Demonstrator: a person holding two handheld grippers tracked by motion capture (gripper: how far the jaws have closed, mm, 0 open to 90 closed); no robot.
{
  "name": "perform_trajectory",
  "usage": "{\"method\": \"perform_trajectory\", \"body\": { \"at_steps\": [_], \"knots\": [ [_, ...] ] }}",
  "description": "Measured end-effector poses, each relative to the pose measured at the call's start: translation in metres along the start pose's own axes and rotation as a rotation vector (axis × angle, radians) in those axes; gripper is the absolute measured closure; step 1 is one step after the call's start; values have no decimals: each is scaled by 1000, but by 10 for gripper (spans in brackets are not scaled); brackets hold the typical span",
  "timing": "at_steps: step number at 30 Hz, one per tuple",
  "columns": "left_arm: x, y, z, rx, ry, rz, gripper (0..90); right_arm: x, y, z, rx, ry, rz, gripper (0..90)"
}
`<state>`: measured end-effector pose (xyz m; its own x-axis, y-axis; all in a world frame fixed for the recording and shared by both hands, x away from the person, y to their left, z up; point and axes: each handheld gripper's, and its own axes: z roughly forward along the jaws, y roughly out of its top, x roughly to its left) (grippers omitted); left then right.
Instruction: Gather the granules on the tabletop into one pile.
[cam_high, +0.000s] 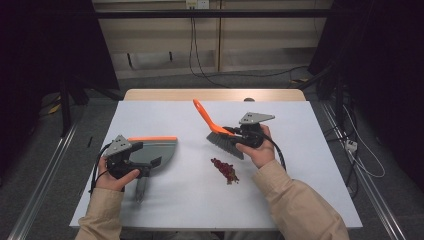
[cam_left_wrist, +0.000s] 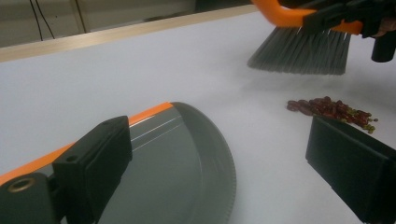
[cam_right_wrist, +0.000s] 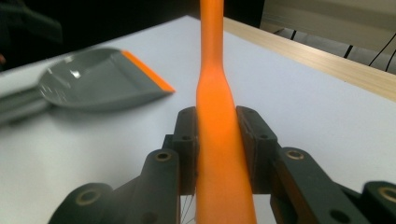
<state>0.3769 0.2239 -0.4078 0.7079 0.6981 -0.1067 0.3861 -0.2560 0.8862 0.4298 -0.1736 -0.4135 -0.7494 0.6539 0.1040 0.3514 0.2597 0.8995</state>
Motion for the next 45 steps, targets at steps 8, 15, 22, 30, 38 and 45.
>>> {"method": "perform_trajectory", "body": {
  "at_steps": [8,15,22,30,38,45],
  "knots": [
    [2,-1,0,1,2,-9,71,-1,-14,18,26,110,-215,714],
    [3,-2,-3,-9,6,-20,71,7,-16,17,61,177,-261,714],
    [3,-2,-4,-7,7,-19,71,16,-19,10,84,221,-294,711],
    [3,-2,-4,-5,8,-18,71,19,-22,2,92,262,-312,710],
    [3,-3,-4,-3,7,-14,71,21,-23,-2,98,291,-313,709],
    [3,-2,-6,-5,11,-11,71,23,-25,-5,96,305,-316,710]
  ]
}}
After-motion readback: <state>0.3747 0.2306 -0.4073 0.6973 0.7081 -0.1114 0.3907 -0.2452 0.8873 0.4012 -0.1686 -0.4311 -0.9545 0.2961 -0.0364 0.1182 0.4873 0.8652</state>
